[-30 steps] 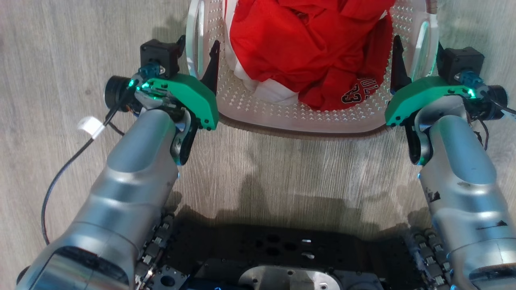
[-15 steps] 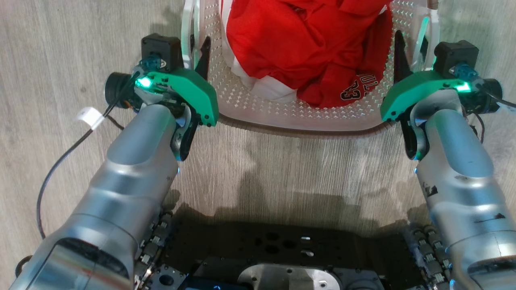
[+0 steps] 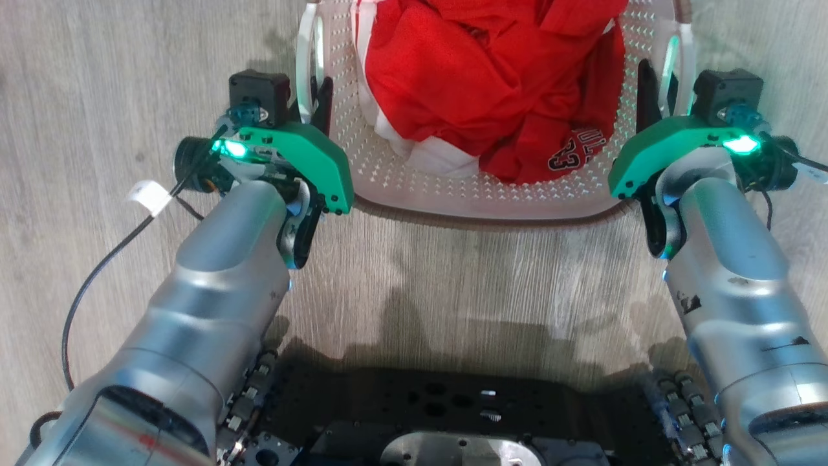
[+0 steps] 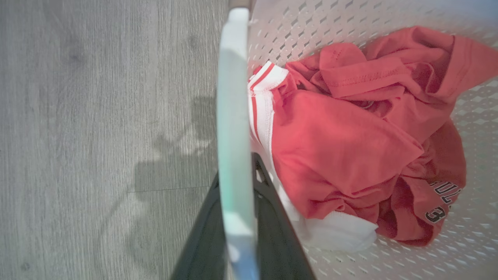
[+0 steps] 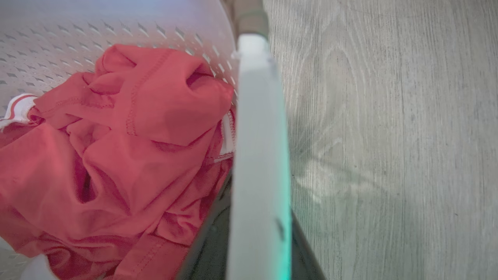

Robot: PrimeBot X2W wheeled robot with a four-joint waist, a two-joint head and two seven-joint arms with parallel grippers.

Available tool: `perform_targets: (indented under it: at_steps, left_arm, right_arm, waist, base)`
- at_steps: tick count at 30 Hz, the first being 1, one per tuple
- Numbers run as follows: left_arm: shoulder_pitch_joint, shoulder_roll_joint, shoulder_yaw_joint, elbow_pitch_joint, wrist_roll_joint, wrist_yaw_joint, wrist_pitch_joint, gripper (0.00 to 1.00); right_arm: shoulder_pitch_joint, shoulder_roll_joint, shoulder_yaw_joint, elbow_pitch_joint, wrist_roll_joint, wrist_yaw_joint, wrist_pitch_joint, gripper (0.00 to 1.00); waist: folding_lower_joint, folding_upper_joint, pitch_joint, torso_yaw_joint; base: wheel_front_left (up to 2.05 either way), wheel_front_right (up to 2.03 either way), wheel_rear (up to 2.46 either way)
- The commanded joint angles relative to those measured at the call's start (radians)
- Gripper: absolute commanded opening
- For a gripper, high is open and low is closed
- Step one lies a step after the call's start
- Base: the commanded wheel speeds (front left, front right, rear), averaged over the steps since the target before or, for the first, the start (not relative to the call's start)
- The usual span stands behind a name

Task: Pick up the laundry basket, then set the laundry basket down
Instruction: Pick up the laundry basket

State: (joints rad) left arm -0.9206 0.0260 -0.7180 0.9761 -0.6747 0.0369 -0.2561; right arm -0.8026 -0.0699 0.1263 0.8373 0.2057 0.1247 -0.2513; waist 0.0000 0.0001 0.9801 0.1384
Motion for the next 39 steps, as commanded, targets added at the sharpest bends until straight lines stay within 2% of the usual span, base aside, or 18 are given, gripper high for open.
perform_targets:
  at_steps: [1, 9, 20, 29, 39]
  left_arm:
    - [0.03, 0.024, 0.006, -0.017, -0.007, 0.005, -0.006, 0.0]
    - [0.068, 0.024, -0.009, 0.003, -0.045, 0.01, -0.006, 0.0]
    - [0.148, 0.024, -0.033, 0.044, -0.085, 0.006, -0.006, 0.0]
    - [0.244, 0.024, -0.066, 0.114, -0.15, -0.011, -0.006, 0.0]
    - [0.309, 0.024, -0.14, 0.195, -0.235, -0.044, 0.023, 0.0]
  right_arm:
    - [0.041, 0.02, 0.038, 0.0, -0.001, 0.006, -0.011, 0.0]
    - [0.047, 0.02, 0.071, 0.063, 0.043, 0.006, -0.011, 0.0]
    - [0.058, 0.02, 0.163, 0.217, 0.131, 0.006, -0.011, 0.0]
    - [0.097, 0.02, 0.293, 0.34, 0.3, 0.006, 0.019, 0.0]
    - [0.163, 0.02, 0.417, 0.37, 0.443, 0.006, 0.094, 0.0]
  waist:
    - [0.0, -0.0001, -0.013, -0.001]
    - [0.0, -0.0001, -0.088, -0.009]
    - [0.0, -0.0001, -0.228, -0.021]
    - [0.0, -0.0001, -0.385, -0.033]
    - [0.0, -0.0001, -0.522, -0.049]
  base:
    - [0.0, 0.0, 0.0]
    - [0.0, 0.0, 0.0]
    - [0.0, 0.0, 0.0]
    - [0.0, 0.0, 0.0]
    - [0.0, 0.0, 0.0]
